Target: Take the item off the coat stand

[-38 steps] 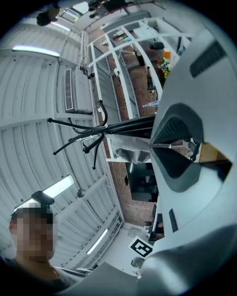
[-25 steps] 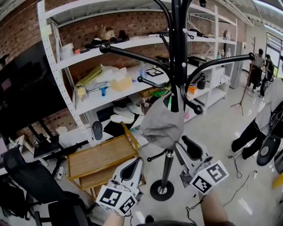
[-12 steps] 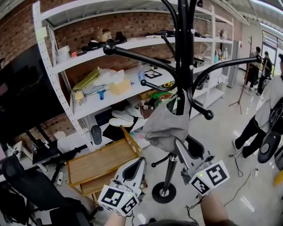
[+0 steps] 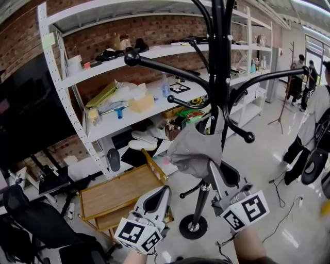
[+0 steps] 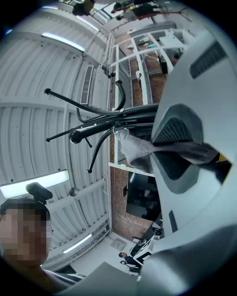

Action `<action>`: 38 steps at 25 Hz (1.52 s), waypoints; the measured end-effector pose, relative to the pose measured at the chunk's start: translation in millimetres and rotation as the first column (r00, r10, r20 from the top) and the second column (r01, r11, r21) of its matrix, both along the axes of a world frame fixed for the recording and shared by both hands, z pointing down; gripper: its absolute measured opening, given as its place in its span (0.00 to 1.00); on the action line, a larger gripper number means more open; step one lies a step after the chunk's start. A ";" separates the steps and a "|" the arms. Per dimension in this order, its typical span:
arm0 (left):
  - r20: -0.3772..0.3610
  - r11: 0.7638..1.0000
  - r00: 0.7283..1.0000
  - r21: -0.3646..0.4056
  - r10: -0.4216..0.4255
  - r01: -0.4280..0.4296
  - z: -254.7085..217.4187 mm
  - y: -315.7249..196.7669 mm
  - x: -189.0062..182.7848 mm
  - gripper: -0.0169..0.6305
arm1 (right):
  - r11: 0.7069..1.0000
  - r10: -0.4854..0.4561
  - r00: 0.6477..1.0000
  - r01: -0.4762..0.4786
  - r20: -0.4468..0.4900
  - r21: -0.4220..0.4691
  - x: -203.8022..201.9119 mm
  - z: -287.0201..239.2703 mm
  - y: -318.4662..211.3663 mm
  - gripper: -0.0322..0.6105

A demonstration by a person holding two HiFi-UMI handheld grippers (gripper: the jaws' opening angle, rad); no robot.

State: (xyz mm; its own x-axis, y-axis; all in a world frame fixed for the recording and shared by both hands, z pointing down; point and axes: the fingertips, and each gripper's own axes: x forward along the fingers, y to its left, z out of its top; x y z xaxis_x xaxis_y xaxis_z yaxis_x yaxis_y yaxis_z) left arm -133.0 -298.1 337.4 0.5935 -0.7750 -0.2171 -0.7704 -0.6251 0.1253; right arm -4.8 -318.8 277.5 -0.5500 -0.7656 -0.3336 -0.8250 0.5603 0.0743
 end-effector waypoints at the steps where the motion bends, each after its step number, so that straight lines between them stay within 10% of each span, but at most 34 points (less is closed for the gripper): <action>1: 0.000 1.000 1.000 0.001 -0.001 0.001 -0.5 0.1 -1.0 0.04 | 1.000 -0.002 1.000 0.002 0.000 0.006 -1.8 -2.1 0.7 0.12; 38: -0.008 0.988 0.999 0.150 -0.031 0.032 -116.9 -19.6 -30.2 0.04 | 0.980 -0.061 0.996 0.047 0.067 0.193 -59.4 -138.9 -1.3 0.11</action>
State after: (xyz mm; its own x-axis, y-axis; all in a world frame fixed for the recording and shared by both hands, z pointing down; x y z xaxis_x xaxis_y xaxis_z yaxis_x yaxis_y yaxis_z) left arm -163.2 -317.8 220.4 0.5680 -0.7513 -0.3360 -0.7893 -0.6129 0.0361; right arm -64.2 -320.1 138.6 -0.5575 -0.6543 -0.5110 -0.8013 0.5851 0.1251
